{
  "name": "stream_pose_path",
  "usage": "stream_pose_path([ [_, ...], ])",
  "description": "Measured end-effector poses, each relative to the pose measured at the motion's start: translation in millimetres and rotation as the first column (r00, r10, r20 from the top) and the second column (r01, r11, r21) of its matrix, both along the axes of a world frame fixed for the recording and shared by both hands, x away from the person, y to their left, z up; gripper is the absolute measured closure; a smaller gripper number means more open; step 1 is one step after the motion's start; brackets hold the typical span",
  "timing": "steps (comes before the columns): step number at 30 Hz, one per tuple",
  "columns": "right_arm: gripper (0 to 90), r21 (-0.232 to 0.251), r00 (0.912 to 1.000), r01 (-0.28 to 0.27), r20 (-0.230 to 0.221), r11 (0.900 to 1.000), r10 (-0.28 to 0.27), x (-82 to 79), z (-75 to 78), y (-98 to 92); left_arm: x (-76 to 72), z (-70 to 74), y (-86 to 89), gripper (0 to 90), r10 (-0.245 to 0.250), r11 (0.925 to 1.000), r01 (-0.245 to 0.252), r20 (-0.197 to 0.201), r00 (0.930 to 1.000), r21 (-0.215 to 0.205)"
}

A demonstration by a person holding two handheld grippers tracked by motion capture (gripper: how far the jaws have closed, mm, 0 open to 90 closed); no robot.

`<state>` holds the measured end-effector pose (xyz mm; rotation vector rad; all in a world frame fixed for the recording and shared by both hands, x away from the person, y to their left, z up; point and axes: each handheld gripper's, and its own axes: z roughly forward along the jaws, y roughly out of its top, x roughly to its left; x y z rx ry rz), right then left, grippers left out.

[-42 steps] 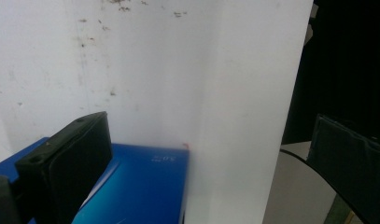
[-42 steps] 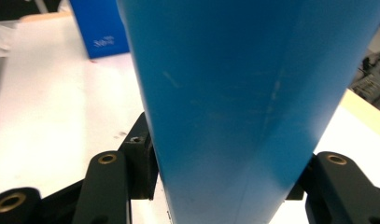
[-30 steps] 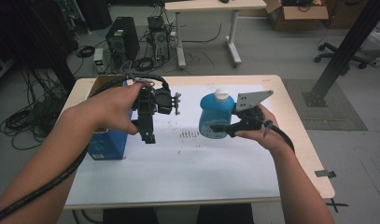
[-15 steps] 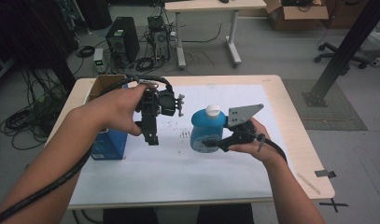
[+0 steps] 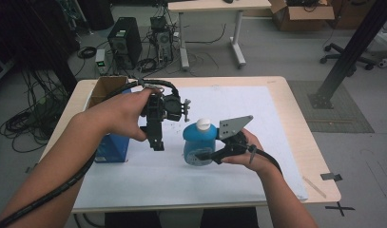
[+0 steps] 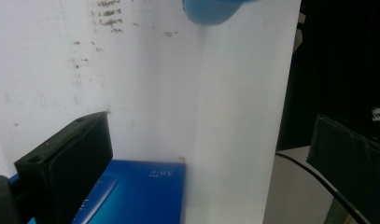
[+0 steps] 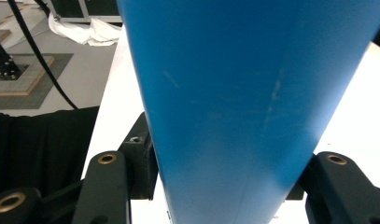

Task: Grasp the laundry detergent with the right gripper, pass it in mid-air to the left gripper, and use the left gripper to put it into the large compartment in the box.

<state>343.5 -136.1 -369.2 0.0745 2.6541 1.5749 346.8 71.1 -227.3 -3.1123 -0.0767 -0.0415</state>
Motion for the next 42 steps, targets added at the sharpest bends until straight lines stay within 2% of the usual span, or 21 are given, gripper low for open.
stream_pose_path([
  [12, 45.1, -0.003, 0.9996, -0.023, -0.013, 1.0, 0.023, -1.0, -8.7, 19.8, -5.0, -2.0, -7.0, 0.2, -0.022, 0.9996, 0.022, -0.018, 0.9996, -0.019],
  [42, 44.9, 0.003, 0.9978, -0.066, -0.009, 0.998, 0.066, -6.1, -13.8, 62.9, -12.4, -14.7, -15.9, 0.2, -0.038, 0.9986, 0.036, -0.041, 0.9984, -0.039],
])
